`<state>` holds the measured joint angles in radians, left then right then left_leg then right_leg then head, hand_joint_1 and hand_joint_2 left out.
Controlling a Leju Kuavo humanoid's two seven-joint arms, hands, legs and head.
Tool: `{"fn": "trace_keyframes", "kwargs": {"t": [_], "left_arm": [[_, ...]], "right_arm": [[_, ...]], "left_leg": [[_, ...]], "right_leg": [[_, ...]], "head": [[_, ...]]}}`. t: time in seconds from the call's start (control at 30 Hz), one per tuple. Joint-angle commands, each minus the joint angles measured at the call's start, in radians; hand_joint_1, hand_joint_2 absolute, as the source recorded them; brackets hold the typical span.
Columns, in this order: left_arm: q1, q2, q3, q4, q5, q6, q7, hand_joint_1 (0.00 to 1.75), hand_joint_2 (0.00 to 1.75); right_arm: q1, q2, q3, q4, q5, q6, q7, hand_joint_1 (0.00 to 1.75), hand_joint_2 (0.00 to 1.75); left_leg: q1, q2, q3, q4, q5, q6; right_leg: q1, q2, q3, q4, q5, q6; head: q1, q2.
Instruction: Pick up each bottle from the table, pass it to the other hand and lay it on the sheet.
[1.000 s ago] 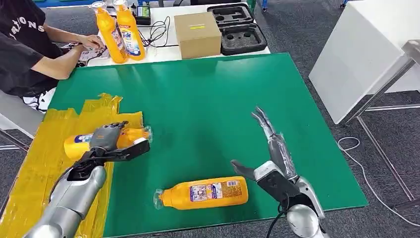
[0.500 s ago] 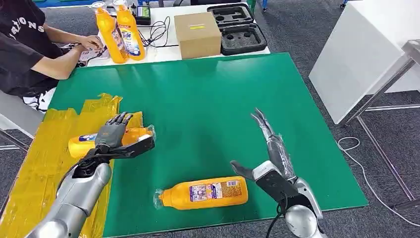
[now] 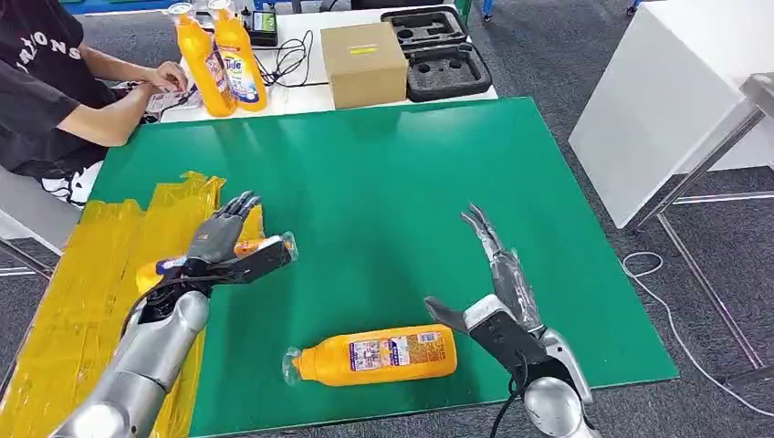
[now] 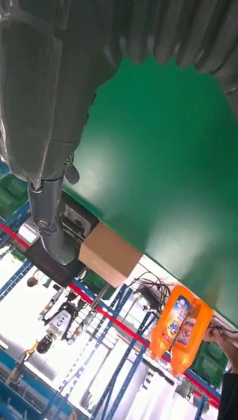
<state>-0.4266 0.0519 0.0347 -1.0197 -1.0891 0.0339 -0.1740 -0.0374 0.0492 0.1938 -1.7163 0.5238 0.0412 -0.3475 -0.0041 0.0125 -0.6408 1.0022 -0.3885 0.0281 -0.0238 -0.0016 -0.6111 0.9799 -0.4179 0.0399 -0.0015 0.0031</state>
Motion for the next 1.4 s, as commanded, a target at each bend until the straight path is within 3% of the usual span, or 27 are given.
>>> {"fn": "trace_keyframes", "kwargs": {"t": [0.03,0.27,0.57,0.6,0.63,0.77,0.9,1.0,1.13,1.4], "left_arm": [[-0.03,-0.014,-0.008,0.006,0.006,-0.01,-0.001,0.0,1.75],[-0.015,-0.002,-0.026,-0.037,0.072,-0.029,-0.045,0.0,1.75],[0.069,0.023,-0.058,-0.262,0.433,-0.203,-0.301,0.0,1.75],[0.077,0.024,-0.058,-0.278,0.459,-0.218,-0.314,0.0,1.75],[0.089,0.002,-0.03,-0.302,0.556,-0.255,-0.352,0.0,1.75],[0.095,-0.023,-0.023,-0.293,0.564,-0.257,-0.336,0.0,1.75],[0.082,-0.034,-0.02,-0.258,0.567,-0.255,-0.336,0.0,1.75],[0.101,-0.038,-0.007,-0.276,0.577,-0.251,-0.341,0.0,1.75],[0.134,-0.036,0.019,-0.312,0.586,-0.248,-0.344,0.0,1.75],[0.137,-0.039,0.031,-0.303,0.596,-0.251,-0.344,0.0,1.75]], "right_arm": [[-0.033,-0.016,-0.011,0.067,-0.003,-0.003,0.004,0.0,1.75],[-0.032,-0.023,-0.006,0.07,-0.007,-0.007,0.002,0.0,1.75],[-0.026,-0.05,0.007,0.061,0.0,-0.01,-0.002,0.0,1.75],[-0.027,-0.056,0.016,0.057,0.018,-0.013,0.002,0.0,1.75],[-0.039,-0.111,0.104,0.046,0.204,-0.009,0.034,0.0,1.75],[-0.049,-0.15,0.264,0.006,0.393,-0.004,0.119,0.0,1.75],[-0.105,-0.27,0.416,-0.041,0.489,0.05,0.14,0.0,1.75],[-0.18,-0.329,0.488,-0.011,0.443,0.1,0.115,0.0,1.75],[-0.261,-0.34,0.543,0.029,0.407,0.132,0.104,0.0,1.75],[-0.267,-0.366,0.561,0.023,0.384,0.14,0.115,0.0,1.75]], "left_leg": [[0.002,-0.002,0.005,0.0,-0.002,-0.002],[0.001,-0.001,0.002,0.0,-0.001,-0.001],[0.002,0.0,0.005,0.0,-0.003,-0.002],[0.001,0.0,0.003,0.0,-0.002,-0.001],[0.002,0.0,0.006,0.001,-0.004,-0.002],[0.0,0.001,0.002,0.0,-0.002,-0.001],[0.001,-0.001,0.004,0.001,-0.003,-0.002],[0.001,0.001,0.005,0.001,-0.003,-0.001],[0.001,0.003,0.006,0.001,-0.004,-0.001],[0.001,-0.001,0.005,0.0,-0.002,-0.002]], "right_leg": [[0.002,-0.002,0.006,-0.001,-0.002,-0.002],[0.001,-0.001,0.003,-0.001,-0.001,-0.001],[0.002,0.001,0.006,-0.001,-0.002,-0.002],[0.001,0.0,0.004,-0.001,-0.001,-0.002],[0.002,0.001,0.007,-0.001,-0.002,-0.002],[0.001,0.002,0.003,-0.001,-0.001,-0.001],[0.001,0.0,0.005,0.0,-0.002,-0.002],[0.001,0.002,0.005,-0.001,-0.002,-0.002],[0.001,0.005,0.006,-0.001,-0.001,-0.002],[0.001,0.0,0.006,-0.001,-0.002,-0.002]], "head": [[0.0,0.0],[0.0,0.0],[0.0,0.0],[0.0,0.0],[0.0,0.0],[0.0,0.0],[0.0,0.0],[0.0,0.0],[0.0,0.0],[0.0,0.0]]}}
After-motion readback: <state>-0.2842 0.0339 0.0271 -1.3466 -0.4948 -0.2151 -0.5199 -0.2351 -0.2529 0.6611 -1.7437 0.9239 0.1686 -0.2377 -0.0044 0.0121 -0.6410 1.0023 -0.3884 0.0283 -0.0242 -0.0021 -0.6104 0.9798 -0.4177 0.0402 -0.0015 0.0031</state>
